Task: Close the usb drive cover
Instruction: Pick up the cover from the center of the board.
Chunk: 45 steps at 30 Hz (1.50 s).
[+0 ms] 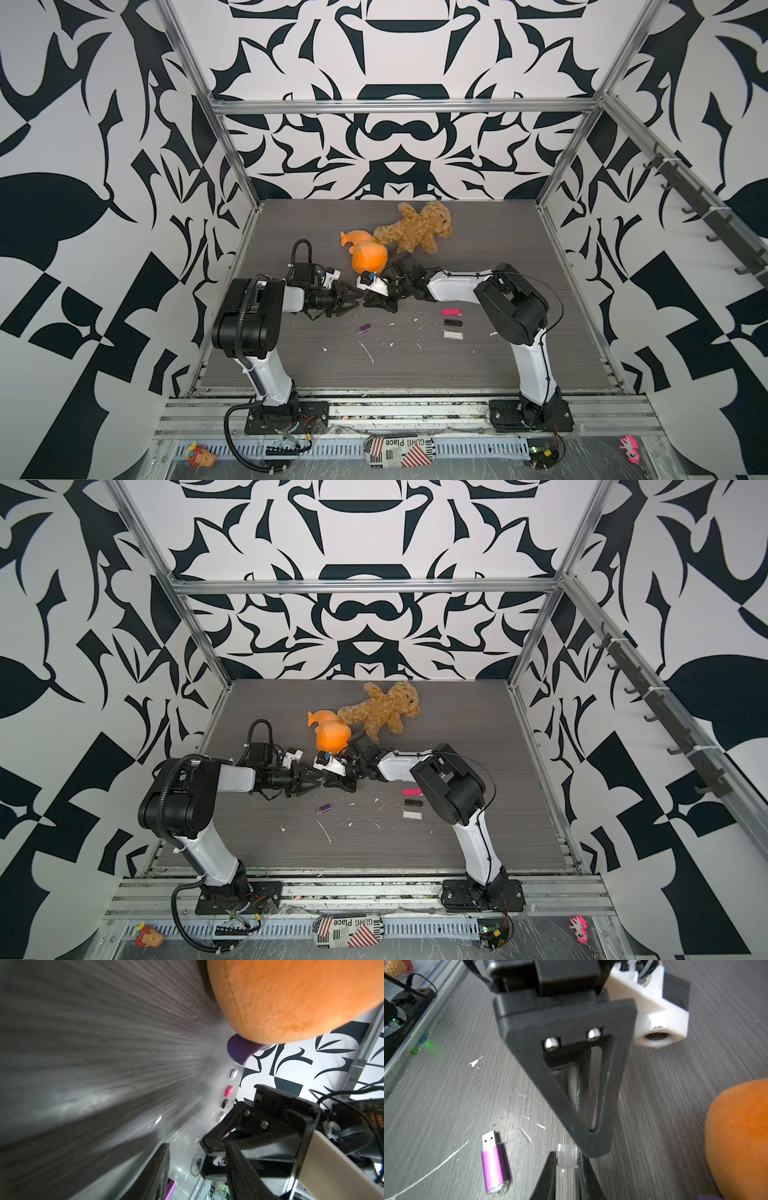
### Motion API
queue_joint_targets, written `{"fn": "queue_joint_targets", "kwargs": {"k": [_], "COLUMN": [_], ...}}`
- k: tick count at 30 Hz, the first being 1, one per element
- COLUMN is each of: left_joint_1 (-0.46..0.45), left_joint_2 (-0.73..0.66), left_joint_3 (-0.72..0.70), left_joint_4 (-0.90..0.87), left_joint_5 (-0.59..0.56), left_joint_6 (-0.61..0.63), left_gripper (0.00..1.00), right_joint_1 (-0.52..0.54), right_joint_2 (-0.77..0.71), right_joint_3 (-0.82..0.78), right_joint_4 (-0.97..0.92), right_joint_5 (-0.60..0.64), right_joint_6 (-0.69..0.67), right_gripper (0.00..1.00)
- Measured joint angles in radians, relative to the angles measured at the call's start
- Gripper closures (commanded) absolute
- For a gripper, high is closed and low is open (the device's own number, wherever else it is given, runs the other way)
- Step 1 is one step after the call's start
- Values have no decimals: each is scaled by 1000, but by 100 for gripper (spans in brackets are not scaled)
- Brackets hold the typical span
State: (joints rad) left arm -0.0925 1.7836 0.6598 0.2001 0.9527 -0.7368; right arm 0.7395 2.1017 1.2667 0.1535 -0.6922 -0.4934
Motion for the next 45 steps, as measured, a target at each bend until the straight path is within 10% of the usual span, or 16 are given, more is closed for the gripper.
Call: {"fn": "queue_joint_targets", "kwargs": {"k": [45], "left_joint_1": [0], "left_joint_2": [50], "left_joint_3": [-46], "left_joint_4": [259], "left_joint_5": [48], "left_joint_6": [-224], "left_gripper": [70], "right_joint_1": [-11], "right_joint_2": [0], "right_joint_3": [-8], "right_joint_4": [57], "right_joint_5": [-38], "right_joint_6": [169], "right_gripper": [83]}}
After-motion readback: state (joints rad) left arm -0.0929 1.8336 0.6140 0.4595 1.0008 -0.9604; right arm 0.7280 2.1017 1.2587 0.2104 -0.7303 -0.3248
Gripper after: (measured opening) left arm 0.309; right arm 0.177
